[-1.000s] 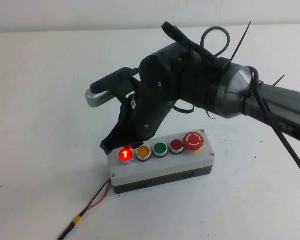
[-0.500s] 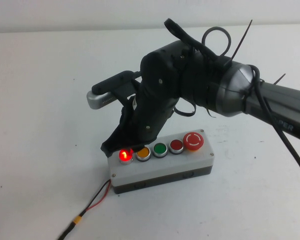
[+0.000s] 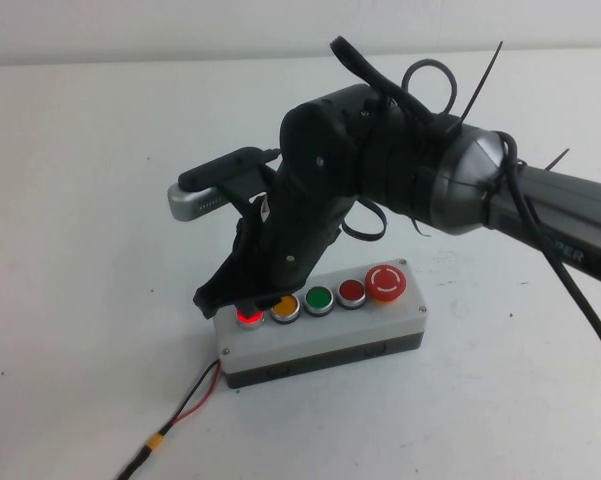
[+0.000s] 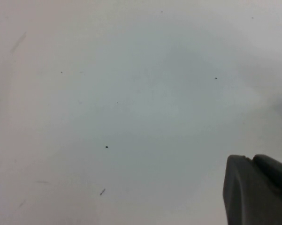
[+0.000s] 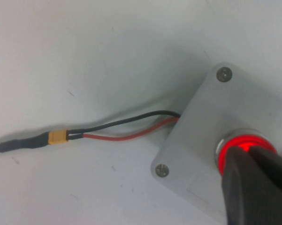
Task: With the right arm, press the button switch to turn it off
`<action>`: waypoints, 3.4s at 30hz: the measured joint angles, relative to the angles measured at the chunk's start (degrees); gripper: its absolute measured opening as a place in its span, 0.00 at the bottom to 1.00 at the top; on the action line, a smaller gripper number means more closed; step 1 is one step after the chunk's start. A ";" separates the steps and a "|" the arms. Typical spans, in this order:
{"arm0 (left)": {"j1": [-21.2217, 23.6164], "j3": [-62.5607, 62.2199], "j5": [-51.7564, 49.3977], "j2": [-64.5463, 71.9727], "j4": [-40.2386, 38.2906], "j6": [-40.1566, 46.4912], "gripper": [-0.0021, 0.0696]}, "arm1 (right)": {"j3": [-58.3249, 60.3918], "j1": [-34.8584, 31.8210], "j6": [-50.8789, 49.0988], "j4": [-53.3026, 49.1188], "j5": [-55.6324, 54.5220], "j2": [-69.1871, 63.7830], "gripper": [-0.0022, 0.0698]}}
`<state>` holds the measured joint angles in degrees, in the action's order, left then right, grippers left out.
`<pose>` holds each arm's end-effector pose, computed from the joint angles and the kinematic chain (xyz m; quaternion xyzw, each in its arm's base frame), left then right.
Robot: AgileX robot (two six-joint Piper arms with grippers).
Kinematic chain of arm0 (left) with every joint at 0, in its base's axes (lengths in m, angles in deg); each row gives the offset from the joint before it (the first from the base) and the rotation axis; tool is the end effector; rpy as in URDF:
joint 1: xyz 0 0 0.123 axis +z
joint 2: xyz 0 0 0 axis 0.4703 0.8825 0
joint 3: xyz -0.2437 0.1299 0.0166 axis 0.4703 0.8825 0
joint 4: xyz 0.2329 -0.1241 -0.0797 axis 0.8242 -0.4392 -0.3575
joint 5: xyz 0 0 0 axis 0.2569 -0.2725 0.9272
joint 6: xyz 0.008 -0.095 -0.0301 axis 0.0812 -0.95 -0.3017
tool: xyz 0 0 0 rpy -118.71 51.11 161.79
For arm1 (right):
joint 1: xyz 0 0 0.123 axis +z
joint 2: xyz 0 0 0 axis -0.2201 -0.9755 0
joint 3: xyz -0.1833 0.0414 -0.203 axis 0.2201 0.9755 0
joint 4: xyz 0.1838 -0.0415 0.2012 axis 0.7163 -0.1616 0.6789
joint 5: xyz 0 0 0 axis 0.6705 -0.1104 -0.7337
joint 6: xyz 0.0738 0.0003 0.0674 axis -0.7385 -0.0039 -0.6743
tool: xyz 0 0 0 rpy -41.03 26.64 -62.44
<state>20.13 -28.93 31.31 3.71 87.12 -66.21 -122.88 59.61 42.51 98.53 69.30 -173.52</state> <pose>0.0926 -0.0102 0.1667 0.0881 0.8045 -0.0009 0.5873 0.3142 0.3594 0.2369 -0.3491 0.9126 0.1604 0.1400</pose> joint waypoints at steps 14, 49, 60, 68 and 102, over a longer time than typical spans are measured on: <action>0.00 0.00 0.00 0.00 0.00 0.00 0.03 | -0.81 0.00 0.00 0.48 1.05 -1.15 0.01; 0.00 0.00 0.00 0.00 0.00 0.00 0.03 | 25.53 0.00 4.77 -3.32 9.23 47.46 0.01; 0.00 0.00 0.00 0.00 0.00 0.00 0.03 | 31.11 0.00 4.77 -9.38 9.69 50.50 0.01; 0.00 0.00 0.00 0.00 0.00 0.00 0.03 | 50.58 -7.81 4.77 -11.67 -17.32 58.27 0.01; 0.00 0.00 0.00 0.00 0.00 0.00 0.03 | 106.79 -42.21 4.77 -6.94 -46.61 118.70 0.01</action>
<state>20.13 -28.93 31.31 3.71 87.12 -66.21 -16.08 17.39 47.28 91.58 22.69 -54.82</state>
